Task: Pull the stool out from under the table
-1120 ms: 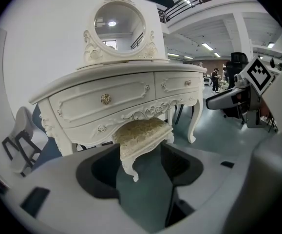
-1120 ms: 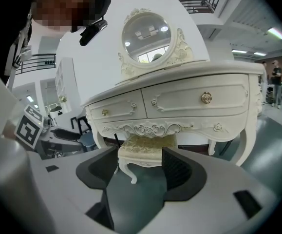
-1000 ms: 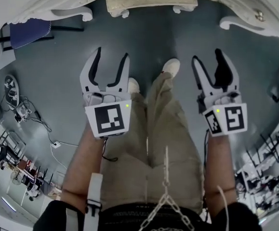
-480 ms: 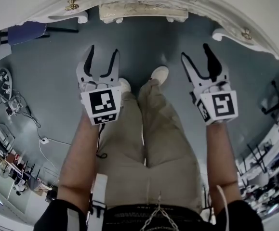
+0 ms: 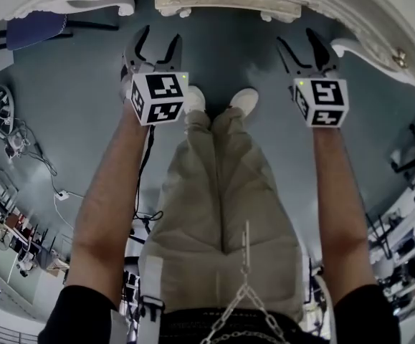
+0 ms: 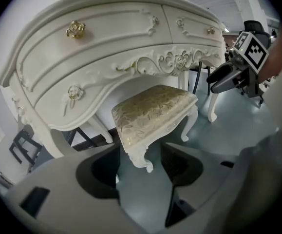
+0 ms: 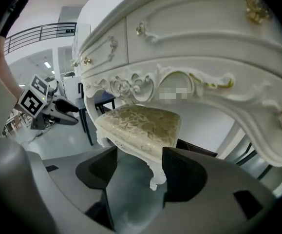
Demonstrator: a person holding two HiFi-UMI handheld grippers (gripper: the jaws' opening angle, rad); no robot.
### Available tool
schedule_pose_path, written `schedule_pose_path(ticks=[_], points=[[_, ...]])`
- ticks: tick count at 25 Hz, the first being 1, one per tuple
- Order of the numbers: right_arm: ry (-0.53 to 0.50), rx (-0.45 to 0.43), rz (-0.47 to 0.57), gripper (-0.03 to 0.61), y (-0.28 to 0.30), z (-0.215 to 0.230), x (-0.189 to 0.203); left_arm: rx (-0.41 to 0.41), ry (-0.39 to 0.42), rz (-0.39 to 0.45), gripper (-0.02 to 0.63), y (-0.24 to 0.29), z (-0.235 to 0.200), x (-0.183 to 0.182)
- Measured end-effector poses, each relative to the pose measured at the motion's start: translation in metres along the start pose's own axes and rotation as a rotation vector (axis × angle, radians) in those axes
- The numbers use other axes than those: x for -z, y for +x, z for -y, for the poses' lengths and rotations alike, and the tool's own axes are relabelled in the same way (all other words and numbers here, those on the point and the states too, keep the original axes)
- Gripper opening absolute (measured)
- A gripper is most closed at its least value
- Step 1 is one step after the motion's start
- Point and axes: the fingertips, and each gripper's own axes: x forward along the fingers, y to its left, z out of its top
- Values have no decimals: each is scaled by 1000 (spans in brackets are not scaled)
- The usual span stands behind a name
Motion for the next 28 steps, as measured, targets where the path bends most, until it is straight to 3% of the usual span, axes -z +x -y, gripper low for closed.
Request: schedule_pose_path(ticks=[8,12,18,23,28], points=[[-108,16,-114,264,59,17,41,32,-8,-89,242,61,-5,34],[-90,33,-151,272,67,26,48,70,-30,-112,258,83,-3,38],[-92,46,-219,287,91,42,54,43,33,-187,270,116,-19,41],[-159,71,-279,293,112,50,52,59,85,-247,279,137,-31,40],[-143,90,-338,295,120,55,53,108,125,-291,284,145,-31,37]])
